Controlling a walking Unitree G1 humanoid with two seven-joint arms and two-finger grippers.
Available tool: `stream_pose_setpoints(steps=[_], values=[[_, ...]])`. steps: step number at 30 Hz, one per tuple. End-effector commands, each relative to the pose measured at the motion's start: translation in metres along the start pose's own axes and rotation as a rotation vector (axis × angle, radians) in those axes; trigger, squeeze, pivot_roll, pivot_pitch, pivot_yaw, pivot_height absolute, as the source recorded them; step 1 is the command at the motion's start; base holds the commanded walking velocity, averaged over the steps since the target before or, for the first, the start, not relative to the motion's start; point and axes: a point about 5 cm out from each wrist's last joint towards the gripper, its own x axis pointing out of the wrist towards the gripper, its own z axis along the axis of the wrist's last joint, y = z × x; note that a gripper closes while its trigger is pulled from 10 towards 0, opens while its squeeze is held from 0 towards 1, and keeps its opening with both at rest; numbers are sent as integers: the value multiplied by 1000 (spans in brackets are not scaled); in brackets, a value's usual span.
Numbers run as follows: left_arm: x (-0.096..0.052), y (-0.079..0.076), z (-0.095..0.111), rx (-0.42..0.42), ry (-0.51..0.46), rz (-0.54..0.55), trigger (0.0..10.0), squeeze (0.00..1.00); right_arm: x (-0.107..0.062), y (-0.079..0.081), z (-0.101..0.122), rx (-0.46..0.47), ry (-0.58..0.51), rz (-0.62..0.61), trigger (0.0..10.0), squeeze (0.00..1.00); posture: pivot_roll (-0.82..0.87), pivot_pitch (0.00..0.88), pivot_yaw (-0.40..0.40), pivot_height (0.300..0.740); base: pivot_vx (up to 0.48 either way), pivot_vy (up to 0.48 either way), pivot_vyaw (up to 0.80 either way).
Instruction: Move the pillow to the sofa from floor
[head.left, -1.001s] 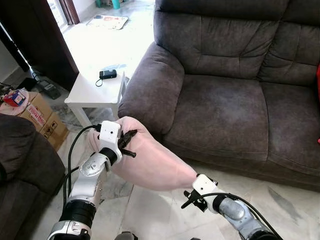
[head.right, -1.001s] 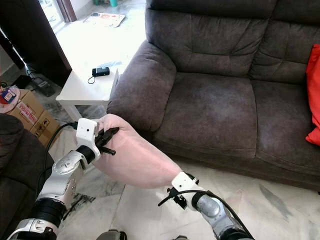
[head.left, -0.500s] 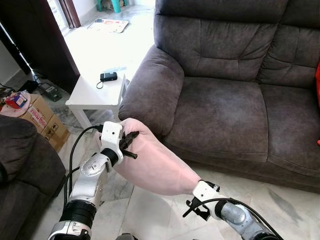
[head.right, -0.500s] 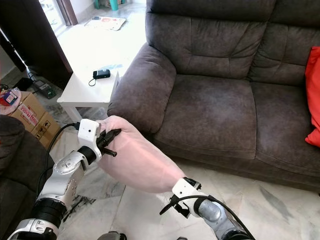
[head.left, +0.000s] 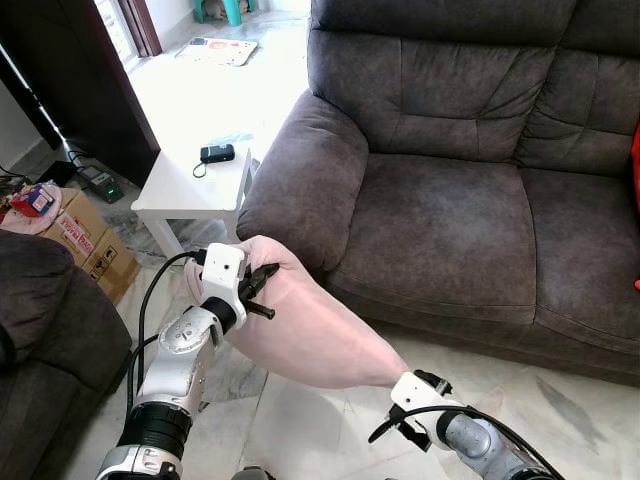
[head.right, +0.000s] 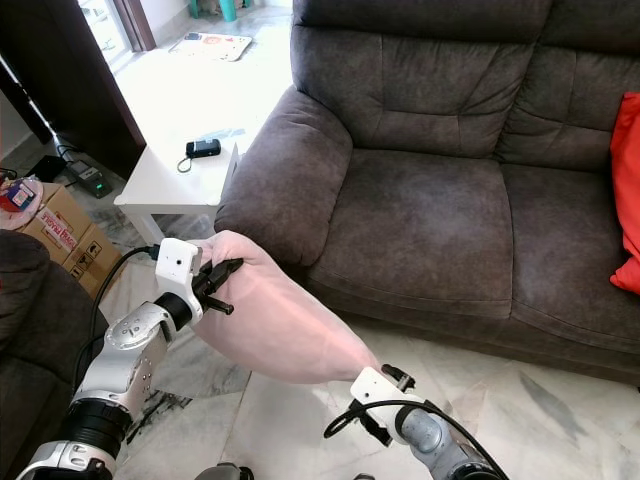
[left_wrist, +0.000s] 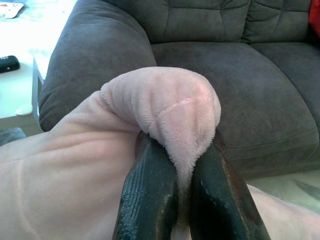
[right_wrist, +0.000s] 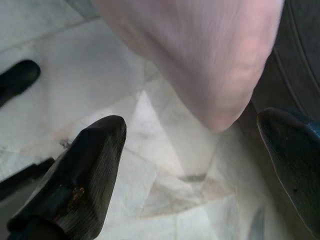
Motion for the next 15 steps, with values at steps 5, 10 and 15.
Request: stream_pose_setpoints(steps=[5, 10, 15], values=[[1, 0, 26, 15, -109, -27, 10000, 0, 0, 2, -5, 19, 43, -41, 10000, 0, 104, 114, 25, 740, 0, 0, 0], [1, -1, 26, 9, -109, -36, 10000, 0, 0, 2, -6, 43, 53, -52, 10000, 0, 113, 119, 25, 740, 0, 0, 0], [2, -3, 27, -5, -115, -54, 10000, 0, 1, 5, -4, 57, 50, -41, 10000, 0, 118, 124, 25, 740, 0, 0, 0]])
